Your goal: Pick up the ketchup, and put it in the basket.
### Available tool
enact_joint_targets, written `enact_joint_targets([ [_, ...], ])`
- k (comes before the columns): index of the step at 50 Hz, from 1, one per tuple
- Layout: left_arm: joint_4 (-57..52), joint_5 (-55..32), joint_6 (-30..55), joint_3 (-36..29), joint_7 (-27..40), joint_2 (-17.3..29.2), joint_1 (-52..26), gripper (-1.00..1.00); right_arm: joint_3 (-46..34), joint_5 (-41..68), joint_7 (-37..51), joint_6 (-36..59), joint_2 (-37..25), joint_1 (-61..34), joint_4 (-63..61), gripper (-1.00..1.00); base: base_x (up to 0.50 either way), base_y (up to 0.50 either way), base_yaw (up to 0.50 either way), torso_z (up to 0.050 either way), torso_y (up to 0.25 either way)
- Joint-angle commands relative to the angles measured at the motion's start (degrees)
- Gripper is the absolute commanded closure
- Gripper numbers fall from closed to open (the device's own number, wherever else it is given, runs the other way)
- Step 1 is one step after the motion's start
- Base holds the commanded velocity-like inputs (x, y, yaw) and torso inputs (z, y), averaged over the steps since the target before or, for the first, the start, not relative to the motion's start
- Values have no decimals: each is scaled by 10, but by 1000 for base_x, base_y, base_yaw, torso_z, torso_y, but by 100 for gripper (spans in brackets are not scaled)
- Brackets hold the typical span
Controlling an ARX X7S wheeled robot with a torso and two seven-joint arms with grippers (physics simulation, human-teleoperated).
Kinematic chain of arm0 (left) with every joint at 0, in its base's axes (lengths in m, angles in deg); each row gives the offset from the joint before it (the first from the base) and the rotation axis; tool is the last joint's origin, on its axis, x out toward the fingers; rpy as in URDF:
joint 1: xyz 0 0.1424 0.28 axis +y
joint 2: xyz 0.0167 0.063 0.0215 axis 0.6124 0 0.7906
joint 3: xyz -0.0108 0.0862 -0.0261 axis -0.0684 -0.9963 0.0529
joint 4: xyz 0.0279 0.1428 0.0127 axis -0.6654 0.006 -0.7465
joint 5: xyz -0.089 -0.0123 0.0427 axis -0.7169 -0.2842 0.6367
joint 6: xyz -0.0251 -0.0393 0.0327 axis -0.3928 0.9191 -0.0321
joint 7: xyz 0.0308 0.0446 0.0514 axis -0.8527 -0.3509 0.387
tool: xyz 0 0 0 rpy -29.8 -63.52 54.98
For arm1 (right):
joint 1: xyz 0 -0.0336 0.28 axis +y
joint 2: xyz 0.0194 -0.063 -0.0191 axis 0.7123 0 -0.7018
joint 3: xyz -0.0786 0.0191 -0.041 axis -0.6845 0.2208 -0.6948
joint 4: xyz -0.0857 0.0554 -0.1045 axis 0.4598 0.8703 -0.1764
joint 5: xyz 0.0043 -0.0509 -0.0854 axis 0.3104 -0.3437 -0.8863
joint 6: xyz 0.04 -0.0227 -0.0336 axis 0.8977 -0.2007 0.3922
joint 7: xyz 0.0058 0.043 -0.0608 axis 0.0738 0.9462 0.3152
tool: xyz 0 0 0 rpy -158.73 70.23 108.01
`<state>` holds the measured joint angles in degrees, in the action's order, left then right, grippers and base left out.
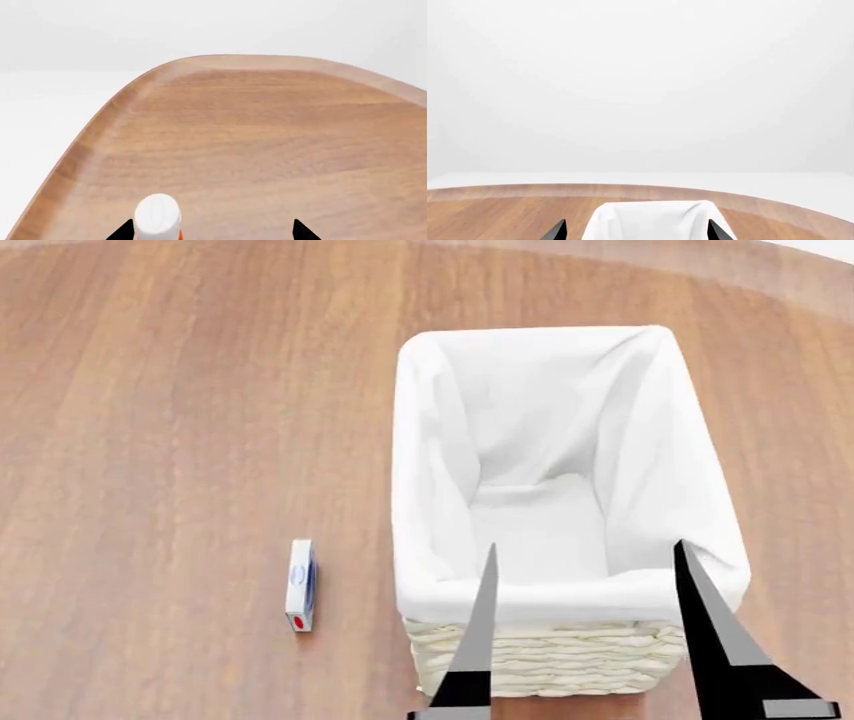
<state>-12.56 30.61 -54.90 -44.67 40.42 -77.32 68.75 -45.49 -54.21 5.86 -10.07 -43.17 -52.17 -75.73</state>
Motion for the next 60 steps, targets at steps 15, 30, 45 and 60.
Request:
enact_joint_targets([
  [15,81,-12,-23,70,-20,7,14,-100,8,-5,-12,-11,4,-6,10,-100,0,0,0,0,0],
  [30,129,-7,-33,68,-41,15,11,-100,3,-5,-8,-12,2,-8,11,-100,0,0,0,0,0],
  [45,179,3,-48,54,-76,25,3,-100,-1,-4,-3,-11,-1,-10,10,-100,0,0,0,0,0],
  [60,204,17,-58,47,-86,35,-6,-100,-2,0,-1,-18,-4,-10,13,-100,0,0,0,0,0],
])
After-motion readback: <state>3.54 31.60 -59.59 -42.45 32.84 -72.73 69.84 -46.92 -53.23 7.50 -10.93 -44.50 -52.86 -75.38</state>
